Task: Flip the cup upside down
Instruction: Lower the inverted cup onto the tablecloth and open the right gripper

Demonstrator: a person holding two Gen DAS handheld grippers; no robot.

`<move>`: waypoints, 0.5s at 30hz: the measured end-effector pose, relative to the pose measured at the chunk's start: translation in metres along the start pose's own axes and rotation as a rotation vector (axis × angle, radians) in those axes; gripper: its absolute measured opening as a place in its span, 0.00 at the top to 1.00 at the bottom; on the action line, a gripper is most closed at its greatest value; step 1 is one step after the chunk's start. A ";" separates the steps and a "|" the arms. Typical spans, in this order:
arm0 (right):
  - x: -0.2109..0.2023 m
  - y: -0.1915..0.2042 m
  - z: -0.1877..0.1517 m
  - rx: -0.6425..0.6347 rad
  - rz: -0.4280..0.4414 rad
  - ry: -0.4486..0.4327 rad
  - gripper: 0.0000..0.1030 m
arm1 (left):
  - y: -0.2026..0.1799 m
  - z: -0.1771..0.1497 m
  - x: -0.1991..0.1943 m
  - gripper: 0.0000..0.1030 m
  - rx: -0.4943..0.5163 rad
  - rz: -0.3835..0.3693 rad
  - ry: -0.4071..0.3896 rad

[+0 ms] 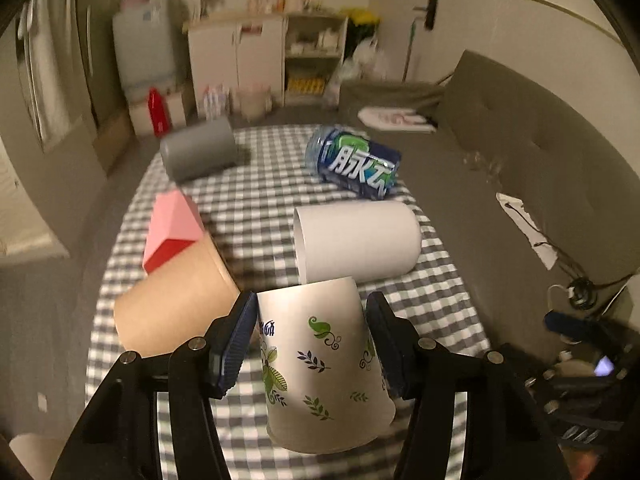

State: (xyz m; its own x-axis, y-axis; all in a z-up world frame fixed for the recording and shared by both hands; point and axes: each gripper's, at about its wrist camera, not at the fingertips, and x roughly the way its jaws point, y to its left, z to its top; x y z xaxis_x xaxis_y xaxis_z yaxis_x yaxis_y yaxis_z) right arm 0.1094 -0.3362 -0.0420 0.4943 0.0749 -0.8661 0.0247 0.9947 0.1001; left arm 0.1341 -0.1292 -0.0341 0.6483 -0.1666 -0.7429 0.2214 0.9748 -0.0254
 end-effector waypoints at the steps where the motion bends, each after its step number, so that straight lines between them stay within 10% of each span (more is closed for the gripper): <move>1: 0.000 0.000 0.000 0.001 -0.001 0.000 0.20 | 0.000 -0.003 0.002 0.43 0.008 0.008 -0.005; 15: -0.006 0.004 -0.001 -0.011 -0.020 -0.031 0.20 | -0.010 -0.050 -0.022 0.43 0.063 -0.047 -0.007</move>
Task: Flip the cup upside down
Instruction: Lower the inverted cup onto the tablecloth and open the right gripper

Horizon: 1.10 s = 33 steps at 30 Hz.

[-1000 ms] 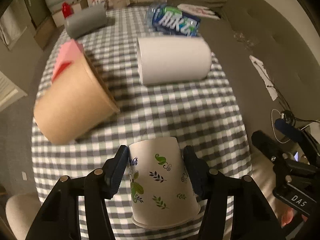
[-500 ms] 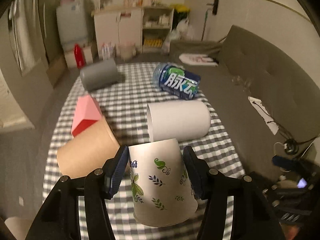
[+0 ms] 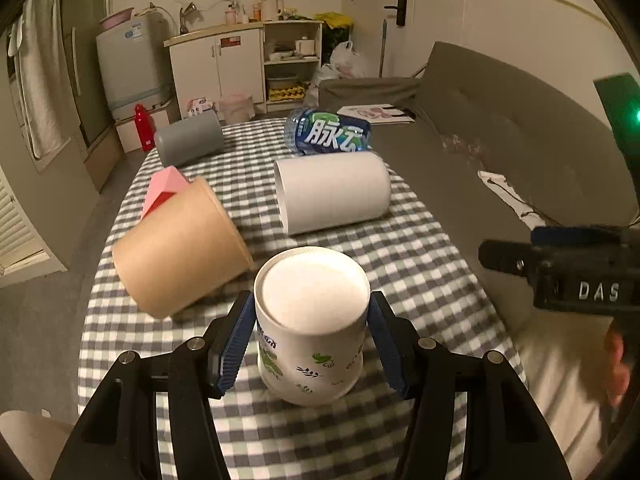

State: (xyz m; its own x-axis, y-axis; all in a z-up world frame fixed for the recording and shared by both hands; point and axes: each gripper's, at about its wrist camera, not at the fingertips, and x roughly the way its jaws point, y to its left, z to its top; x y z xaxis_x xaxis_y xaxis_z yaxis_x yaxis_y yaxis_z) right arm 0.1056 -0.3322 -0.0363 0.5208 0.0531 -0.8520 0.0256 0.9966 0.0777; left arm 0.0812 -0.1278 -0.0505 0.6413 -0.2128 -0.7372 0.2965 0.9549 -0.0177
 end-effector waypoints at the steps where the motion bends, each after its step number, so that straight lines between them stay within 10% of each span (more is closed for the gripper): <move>1: -0.001 0.001 0.000 -0.002 0.002 0.000 0.20 | -0.001 0.000 0.000 0.42 -0.002 -0.003 0.005; 7: -0.012 0.005 -0.005 -0.007 0.022 -0.026 0.20 | 0.006 -0.001 -0.009 0.23 -0.052 0.006 -0.008; 33: -0.133 0.070 -0.035 -0.082 0.103 -0.382 0.20 | 0.065 -0.016 -0.135 0.22 -0.149 0.090 -0.267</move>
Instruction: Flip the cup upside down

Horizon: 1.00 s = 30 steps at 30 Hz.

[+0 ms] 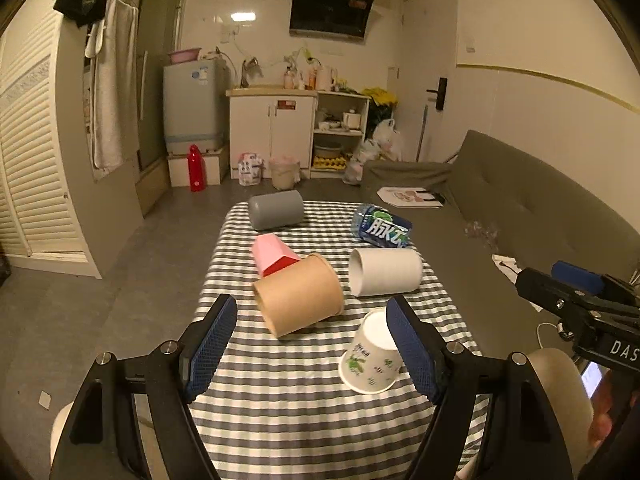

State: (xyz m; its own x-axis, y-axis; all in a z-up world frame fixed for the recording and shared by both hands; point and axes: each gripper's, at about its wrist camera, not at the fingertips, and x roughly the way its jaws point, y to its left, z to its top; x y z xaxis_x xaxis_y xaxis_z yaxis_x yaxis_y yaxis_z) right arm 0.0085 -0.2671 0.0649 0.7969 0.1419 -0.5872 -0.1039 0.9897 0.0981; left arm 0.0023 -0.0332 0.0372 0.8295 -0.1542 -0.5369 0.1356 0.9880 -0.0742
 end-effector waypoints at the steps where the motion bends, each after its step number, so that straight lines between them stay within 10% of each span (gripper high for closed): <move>1: -0.001 0.003 -0.001 -0.005 0.002 -0.002 0.20 | 0.002 -0.004 -0.001 0.22 0.000 0.002 -0.002; 30: 0.038 0.010 -0.054 -0.020 -0.071 0.023 0.00 | 0.022 -0.047 0.018 0.07 -0.020 0.082 0.070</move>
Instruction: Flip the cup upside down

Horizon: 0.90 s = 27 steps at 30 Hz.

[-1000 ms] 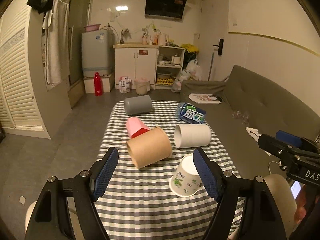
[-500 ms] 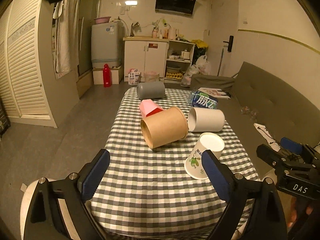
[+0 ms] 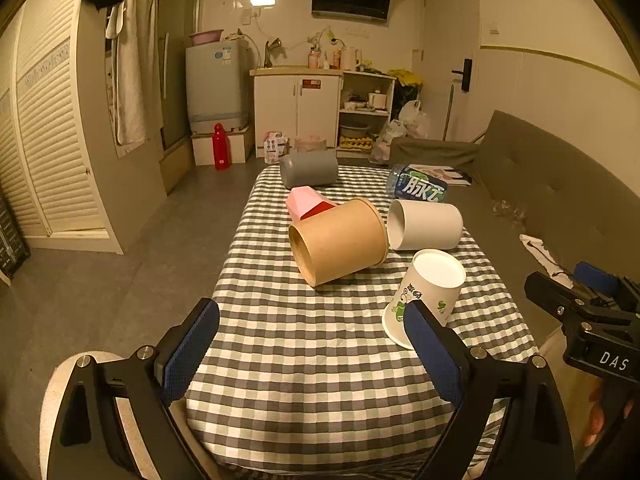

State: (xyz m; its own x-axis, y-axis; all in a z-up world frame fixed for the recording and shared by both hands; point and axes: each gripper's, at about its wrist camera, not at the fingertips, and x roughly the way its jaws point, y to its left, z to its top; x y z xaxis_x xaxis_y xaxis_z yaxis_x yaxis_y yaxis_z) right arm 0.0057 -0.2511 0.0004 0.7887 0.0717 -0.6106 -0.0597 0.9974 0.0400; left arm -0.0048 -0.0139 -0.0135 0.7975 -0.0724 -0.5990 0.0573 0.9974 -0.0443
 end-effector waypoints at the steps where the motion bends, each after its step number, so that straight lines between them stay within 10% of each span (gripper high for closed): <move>1: 0.001 0.000 0.000 0.001 -0.001 0.002 0.00 | 0.000 -0.001 0.000 0.07 -0.001 -0.001 0.001; 27: 0.005 0.001 -0.001 -0.002 -0.011 0.021 0.00 | 0.004 0.000 -0.003 0.00 -0.021 0.023 -0.020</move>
State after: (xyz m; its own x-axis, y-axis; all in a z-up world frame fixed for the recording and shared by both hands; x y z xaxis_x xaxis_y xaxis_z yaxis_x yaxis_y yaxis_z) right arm 0.0086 -0.2503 -0.0031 0.7765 0.0607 -0.6272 -0.0527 0.9981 0.0314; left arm -0.0073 -0.0096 -0.0116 0.8103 -0.0492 -0.5840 0.0264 0.9985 -0.0475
